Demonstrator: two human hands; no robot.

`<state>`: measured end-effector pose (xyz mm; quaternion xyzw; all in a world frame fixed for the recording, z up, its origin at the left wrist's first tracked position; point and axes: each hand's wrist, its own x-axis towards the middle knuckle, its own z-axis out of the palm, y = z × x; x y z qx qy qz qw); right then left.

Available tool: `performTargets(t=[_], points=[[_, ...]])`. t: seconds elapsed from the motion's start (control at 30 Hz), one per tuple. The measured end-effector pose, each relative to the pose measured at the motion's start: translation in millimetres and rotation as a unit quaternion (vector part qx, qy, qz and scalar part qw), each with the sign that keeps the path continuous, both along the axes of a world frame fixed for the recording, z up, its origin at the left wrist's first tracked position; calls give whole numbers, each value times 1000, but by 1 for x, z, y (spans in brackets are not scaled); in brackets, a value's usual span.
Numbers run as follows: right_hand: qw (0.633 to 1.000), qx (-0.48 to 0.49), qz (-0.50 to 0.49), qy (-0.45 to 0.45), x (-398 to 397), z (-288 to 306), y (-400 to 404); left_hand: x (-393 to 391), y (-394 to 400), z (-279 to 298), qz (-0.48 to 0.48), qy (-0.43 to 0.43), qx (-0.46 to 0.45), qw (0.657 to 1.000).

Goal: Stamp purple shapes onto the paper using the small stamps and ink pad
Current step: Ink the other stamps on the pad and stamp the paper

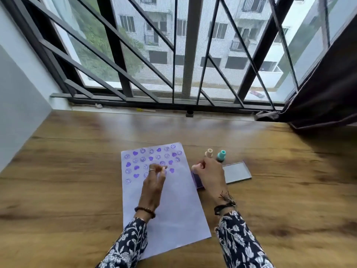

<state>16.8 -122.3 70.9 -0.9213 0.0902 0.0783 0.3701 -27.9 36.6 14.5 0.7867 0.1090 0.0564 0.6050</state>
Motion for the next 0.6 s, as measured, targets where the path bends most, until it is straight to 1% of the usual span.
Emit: performTargets(t=[0.07,0.1,0.27,0.4,0.5,0.6], points=[[999,30,31,-28,-2,-3,24,0,4,-3,-8,9,13,1000],[998,29,44,-45,-3,-6,33,0,5,-4,-6,7,20,1000],[987,-53,109,-101,-4,-23,48,0,8,-3,6,1,17,1000],[971,-126,145,-144,-1,-31,54,-4,10,-1,7,-10,15,1000],[963,-157,160,-150,4,-35,57,-5,9,-4,1,-4,16,1000],[955,-183,201,-118,21,-31,57,-3,9,-6,0,-9,20,1000]])
